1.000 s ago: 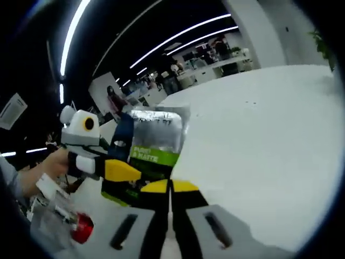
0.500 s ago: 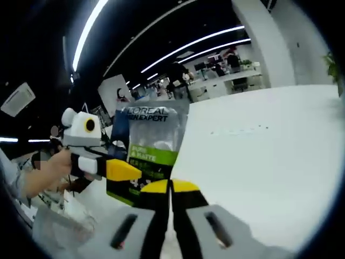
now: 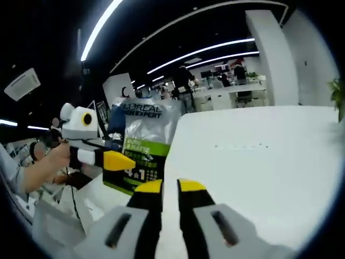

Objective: Arrange the skincare products in the storage area until every visible bottle or jar stands upright without overlapping.

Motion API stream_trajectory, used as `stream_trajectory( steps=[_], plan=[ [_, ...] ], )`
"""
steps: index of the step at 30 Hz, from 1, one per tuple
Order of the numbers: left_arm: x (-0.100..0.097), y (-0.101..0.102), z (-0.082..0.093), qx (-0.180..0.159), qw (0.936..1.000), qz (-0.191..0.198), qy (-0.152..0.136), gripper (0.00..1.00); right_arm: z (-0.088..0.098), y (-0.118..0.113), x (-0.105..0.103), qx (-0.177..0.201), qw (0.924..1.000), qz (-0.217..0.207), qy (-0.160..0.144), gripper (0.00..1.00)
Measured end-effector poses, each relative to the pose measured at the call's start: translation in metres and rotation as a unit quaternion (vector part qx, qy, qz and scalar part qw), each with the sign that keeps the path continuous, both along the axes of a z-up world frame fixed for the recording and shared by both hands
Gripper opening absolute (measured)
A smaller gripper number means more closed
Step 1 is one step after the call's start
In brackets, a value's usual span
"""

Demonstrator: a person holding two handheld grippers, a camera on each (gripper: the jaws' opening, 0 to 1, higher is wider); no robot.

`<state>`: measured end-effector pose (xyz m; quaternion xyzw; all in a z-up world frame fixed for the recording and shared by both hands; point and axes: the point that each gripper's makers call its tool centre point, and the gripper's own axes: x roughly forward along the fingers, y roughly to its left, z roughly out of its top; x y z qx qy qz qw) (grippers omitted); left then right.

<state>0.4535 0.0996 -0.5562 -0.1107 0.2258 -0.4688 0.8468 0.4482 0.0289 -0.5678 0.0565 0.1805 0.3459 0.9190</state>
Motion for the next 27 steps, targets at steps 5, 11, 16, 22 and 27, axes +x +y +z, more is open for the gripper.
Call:
stream_trajectory(
  steps=[5,11,16,22,27],
  plan=[
    [-0.008,0.013,0.012,0.006,0.9998,0.005,-0.019,0.00,0.010,0.003,-0.015,-0.008,0.9999,0.007,-0.008,0.13],
    [-0.024,0.029,0.021,0.014,0.9991,0.014,-0.038,0.00,0.023,0.007,-0.035,-0.012,0.9997,0.016,-0.017,0.16],
    [-0.038,0.042,0.025,0.014,0.9985,0.022,-0.047,0.00,0.032,0.009,-0.055,-0.018,0.9993,0.020,-0.026,0.17],
    [-0.058,0.050,0.031,0.004,0.9983,0.024,-0.052,0.00,0.040,0.008,-0.075,-0.008,0.9992,0.019,-0.035,0.18],
    [-0.069,0.059,0.031,0.006,0.9979,0.030,-0.056,0.00,0.041,0.005,-0.094,-0.002,0.9992,0.018,-0.034,0.19]
  ],
)
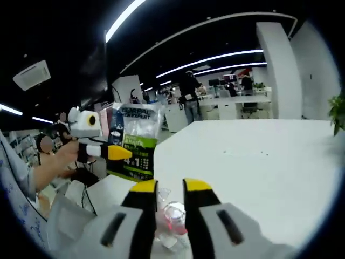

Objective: Arrange the skincare products in the storage area until every visible bottle or jar stands upright without overlapping.

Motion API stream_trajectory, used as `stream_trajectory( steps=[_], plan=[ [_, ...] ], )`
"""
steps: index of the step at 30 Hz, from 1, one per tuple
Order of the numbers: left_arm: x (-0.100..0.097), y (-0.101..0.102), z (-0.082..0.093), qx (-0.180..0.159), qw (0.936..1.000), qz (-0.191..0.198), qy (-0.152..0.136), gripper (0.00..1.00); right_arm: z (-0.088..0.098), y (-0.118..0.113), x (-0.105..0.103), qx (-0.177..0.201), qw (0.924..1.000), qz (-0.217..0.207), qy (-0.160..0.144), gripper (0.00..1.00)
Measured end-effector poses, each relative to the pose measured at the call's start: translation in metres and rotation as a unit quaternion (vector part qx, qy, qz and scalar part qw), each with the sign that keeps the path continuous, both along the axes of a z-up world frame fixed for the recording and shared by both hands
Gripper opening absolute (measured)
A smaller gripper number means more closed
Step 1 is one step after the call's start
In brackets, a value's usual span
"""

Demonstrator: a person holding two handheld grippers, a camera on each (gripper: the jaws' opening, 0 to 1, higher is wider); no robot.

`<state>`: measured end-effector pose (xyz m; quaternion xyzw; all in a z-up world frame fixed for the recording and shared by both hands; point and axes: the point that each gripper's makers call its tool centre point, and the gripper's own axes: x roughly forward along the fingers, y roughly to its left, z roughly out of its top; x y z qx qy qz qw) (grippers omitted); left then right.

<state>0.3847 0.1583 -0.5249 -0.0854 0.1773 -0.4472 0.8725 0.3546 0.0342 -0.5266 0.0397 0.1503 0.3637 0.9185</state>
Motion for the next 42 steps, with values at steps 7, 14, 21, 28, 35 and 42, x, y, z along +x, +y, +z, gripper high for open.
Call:
stream_trajectory(
  steps=[7,14,21,28,35,42],
  plan=[
    [-0.018,0.010,-0.005,0.003,1.0000,0.006,0.003,0.00,-0.008,0.003,-0.019,0.006,0.9999,0.003,0.014,0.20],
    [-0.038,0.019,-0.012,-0.001,0.9999,0.012,0.010,0.00,-0.017,0.016,-0.041,0.016,0.9993,0.013,0.030,0.23],
    [-0.059,0.025,-0.024,-0.002,0.9996,0.013,0.024,0.00,-0.027,0.036,-0.061,0.024,0.9982,0.028,0.046,0.29],
    [-0.081,0.024,-0.031,-0.006,0.9994,0.003,0.035,0.00,-0.042,0.052,-0.076,0.039,0.9956,0.038,0.076,0.29],
    [-0.098,0.019,-0.038,-0.009,0.9987,-0.011,0.049,0.00,-0.056,0.069,-0.089,0.045,0.9927,0.052,0.099,0.33],
    [-0.114,0.012,-0.039,-0.023,0.9972,-0.036,0.061,0.00,-0.065,0.090,-0.094,0.058,0.9879,0.081,0.118,0.31]
  ],
)
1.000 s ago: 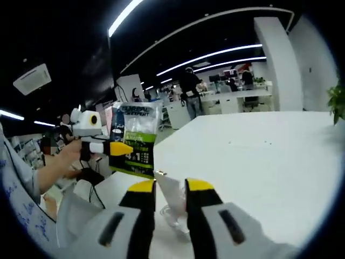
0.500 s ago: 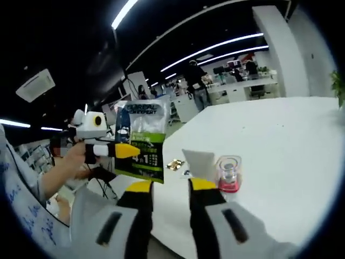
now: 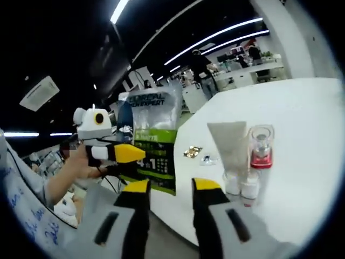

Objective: Arrange the skincare products in the storage area until every visible bottle or jar stands upright without overlapping.

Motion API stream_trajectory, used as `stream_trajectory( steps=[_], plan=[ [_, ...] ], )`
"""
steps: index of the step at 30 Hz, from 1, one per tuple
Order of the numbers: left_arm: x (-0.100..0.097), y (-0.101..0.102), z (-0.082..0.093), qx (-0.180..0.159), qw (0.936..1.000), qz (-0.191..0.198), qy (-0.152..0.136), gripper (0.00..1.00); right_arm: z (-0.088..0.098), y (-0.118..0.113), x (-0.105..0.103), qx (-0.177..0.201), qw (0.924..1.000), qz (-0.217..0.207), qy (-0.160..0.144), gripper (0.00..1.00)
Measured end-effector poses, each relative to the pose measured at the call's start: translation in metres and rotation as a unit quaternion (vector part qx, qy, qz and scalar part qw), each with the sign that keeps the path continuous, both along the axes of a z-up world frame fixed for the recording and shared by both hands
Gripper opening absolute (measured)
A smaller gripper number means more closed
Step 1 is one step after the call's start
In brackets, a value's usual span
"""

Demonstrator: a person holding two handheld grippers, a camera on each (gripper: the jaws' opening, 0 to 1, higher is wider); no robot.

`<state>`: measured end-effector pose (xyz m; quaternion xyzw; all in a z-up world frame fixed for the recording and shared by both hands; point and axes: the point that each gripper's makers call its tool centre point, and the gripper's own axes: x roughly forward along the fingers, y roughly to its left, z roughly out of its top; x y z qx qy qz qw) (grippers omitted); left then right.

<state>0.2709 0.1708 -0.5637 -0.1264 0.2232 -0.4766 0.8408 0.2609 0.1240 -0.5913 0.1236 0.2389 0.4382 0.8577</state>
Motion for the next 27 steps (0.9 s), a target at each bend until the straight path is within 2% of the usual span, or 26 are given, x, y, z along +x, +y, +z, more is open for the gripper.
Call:
stream_trajectory(
  steps=[9,12,18,27],
  plan=[
    [-0.013,-0.010,0.002,-0.028,0.9987,-0.040,0.018,0.00,-0.005,0.017,-0.004,0.032,0.9987,0.032,0.025,0.25],
    [-0.015,-0.011,0.000,-0.027,0.9983,-0.047,0.022,0.00,0.001,0.025,-0.013,0.071,0.9951,0.058,0.037,0.21],
    [-0.011,-0.008,-0.005,-0.027,0.9984,-0.044,0.025,0.00,-0.003,0.020,-0.012,0.075,0.9949,0.051,0.044,0.12],
    [-0.002,-0.007,-0.011,-0.035,0.9981,-0.038,0.033,0.00,-0.002,0.020,-0.011,0.082,0.9939,0.053,0.051,0.03]
  ],
)
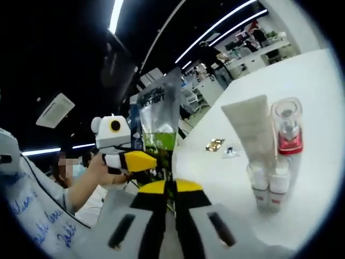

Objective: Arrange the skincare products in the storage area until every visible bottle or jar stands upright without overlapping.

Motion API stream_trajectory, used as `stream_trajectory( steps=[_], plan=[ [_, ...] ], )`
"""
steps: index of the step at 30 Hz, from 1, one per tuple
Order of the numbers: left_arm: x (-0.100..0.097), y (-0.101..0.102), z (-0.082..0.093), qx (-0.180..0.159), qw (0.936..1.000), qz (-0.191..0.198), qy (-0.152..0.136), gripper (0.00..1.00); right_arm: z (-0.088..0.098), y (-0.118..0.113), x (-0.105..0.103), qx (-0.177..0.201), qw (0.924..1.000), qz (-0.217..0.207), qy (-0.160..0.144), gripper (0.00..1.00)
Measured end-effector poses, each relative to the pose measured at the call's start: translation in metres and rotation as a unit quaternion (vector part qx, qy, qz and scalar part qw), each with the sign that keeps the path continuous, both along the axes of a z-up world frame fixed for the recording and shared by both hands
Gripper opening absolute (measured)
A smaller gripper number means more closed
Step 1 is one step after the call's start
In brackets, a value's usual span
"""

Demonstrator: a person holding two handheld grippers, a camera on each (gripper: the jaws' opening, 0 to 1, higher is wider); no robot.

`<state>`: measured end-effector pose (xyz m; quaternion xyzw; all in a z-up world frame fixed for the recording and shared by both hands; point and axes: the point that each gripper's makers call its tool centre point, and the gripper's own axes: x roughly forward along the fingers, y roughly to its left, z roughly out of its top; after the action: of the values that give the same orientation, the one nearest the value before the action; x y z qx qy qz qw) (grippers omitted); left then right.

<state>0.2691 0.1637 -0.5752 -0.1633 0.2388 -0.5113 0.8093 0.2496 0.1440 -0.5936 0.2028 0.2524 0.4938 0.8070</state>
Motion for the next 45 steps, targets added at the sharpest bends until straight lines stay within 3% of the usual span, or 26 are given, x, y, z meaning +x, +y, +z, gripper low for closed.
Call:
stream_trajectory(
  steps=[6,8,11,17,23,35,45],
  plan=[
    [0.002,0.000,-0.007,0.003,1.0000,-0.002,0.002,0.01,-0.005,0.000,0.001,-0.015,0.9998,0.010,-0.004,0.01],
    [0.009,0.006,-0.009,0.013,0.9998,0.015,-0.006,0.09,-0.007,-0.001,0.001,-0.022,0.9996,0.014,-0.005,0.01],
    [0.015,0.010,-0.001,-0.009,0.9998,0.020,-0.006,0.11,-0.018,-0.001,0.000,-0.054,0.9982,0.022,-0.009,0.01],
    [0.033,0.024,0.016,-0.056,0.9977,0.039,-0.003,0.10,-0.024,0.002,-0.001,-0.051,0.9983,0.027,0.003,0.01],
    [0.041,0.031,0.019,-0.068,0.9967,0.044,0.002,0.08,-0.024,0.005,0.002,-0.048,0.9984,0.030,0.006,0.01],
    [0.074,0.034,-0.012,-0.028,0.9962,0.075,0.035,0.04,-0.026,0.006,0.012,-0.055,0.9981,0.029,0.002,0.01],
    [0.090,0.031,-0.049,0.028,0.9951,0.078,0.055,0.04,-0.041,0.009,0.020,-0.107,0.9936,0.034,-0.012,0.01]
  ],
)
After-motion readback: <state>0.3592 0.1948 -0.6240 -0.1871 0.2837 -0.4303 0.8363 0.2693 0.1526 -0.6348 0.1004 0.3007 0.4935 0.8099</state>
